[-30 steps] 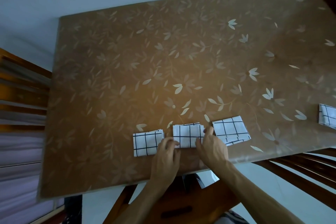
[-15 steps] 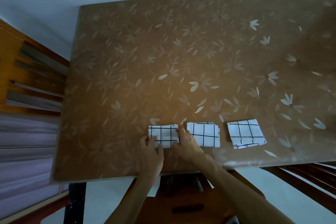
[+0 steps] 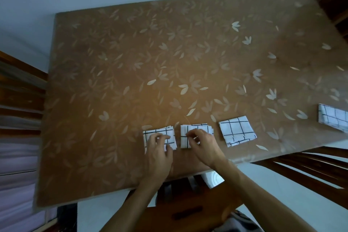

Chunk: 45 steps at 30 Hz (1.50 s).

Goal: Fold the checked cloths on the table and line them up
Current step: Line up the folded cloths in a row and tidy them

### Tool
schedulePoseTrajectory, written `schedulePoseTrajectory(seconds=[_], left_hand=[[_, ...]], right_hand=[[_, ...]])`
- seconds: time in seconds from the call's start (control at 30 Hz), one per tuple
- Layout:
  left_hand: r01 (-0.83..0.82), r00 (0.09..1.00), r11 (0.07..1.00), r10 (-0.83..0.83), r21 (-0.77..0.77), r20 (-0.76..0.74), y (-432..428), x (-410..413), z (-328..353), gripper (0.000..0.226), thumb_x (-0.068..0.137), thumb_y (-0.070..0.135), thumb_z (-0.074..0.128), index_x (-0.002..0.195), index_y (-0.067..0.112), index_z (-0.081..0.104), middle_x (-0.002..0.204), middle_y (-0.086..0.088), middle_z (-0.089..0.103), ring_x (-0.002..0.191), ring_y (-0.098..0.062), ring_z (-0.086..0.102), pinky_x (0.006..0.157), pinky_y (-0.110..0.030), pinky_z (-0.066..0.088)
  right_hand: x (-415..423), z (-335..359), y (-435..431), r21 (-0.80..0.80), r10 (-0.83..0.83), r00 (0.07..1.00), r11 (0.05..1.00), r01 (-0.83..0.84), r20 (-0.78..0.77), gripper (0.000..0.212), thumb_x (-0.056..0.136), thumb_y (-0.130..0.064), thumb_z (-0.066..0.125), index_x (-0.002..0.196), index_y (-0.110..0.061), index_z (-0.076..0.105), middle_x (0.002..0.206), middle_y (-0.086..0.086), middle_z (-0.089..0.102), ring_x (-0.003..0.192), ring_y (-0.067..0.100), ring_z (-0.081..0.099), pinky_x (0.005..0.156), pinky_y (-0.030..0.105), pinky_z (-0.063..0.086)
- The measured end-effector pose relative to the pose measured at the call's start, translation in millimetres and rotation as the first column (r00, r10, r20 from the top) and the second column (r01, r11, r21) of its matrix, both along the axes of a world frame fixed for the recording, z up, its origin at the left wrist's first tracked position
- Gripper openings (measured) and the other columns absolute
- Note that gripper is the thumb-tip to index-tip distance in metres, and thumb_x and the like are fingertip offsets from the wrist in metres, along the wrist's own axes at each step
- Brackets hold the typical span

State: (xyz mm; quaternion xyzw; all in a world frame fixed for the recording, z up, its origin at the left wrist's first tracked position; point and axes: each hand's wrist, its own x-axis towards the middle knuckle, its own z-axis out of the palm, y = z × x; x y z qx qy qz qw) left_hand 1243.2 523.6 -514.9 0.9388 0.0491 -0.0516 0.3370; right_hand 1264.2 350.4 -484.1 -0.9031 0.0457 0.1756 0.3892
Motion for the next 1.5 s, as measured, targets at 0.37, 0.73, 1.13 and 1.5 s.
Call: schedulePoseTrajectory(seconds=[0.37, 0.73, 1.13, 1.5], left_hand=[[0.309, 0.878, 0.915, -0.379, -0.26, -0.292, -170.0, -6.0, 6.1, 0.034, 0.098, 0.024, 0.054, 0.132, 0.024, 0.057, 0.129, 0.004, 0.05, 0.112, -0.012, 0.056, 0.094, -0.027, 0.049], [0.041, 0.95, 0.986, -0.088, -0.16, -0.3, -230.7, 13.4, -1.0, 0.041, 0.093, 0.018, 0.056, 0.133, 0.028, 0.055, 0.164, -0.01, 0.016, 0.148, -0.023, 0.026, 0.111, -0.027, 0.031], [-0.493, 0.652, 0.858, 0.257, -0.143, -0.713, -271.9, -13.8, -12.4, 0.052, 0.092, 0.064, 0.052, 0.092, 0.012, 0.06, 0.078, -0.004, 0.074, 0.063, -0.019, 0.074, 0.066, -0.037, 0.063], [-0.572, 0.804, 0.778, 0.469, -0.26, -0.366, -240.5, 14.6, -15.9, 0.019, 0.096, 0.013, 0.062, 0.115, 0.013, 0.059, 0.101, -0.006, 0.072, 0.073, -0.008, 0.072, 0.07, -0.031, 0.062]], right_hand=[[7.2, -33.4, -172.6, -0.398, -0.477, 0.859, 0.836, 0.378, -0.186, 0.052, 0.091, -0.039, 0.059, 0.125, 0.0, 0.049, 0.124, 0.025, 0.054, 0.115, 0.042, 0.051, 0.095, 0.046, 0.043], [-4.9, -43.9, -212.0, -0.115, -0.095, 0.847, 0.993, 0.04, -0.523, 0.046, 0.094, -0.045, 0.049, 0.104, -0.005, 0.069, 0.101, 0.017, 0.071, 0.094, 0.033, 0.067, 0.082, 0.037, 0.053], [83.1, -48.5, -212.7, -0.428, 0.605, 0.796, 0.715, -0.553, -0.017, 0.066, 0.09, -0.017, 0.065, 0.148, -0.02, 0.034, 0.152, 0.003, 0.033, 0.134, 0.03, 0.036, 0.105, 0.039, 0.037], [49.8, -57.2, -243.3, -0.108, 0.123, 0.992, 0.986, -0.124, -0.019, 0.016, 0.09, -0.032, 0.065, 0.098, -0.018, 0.063, 0.083, -0.003, 0.069, 0.076, 0.018, 0.066, 0.068, 0.033, 0.054]])
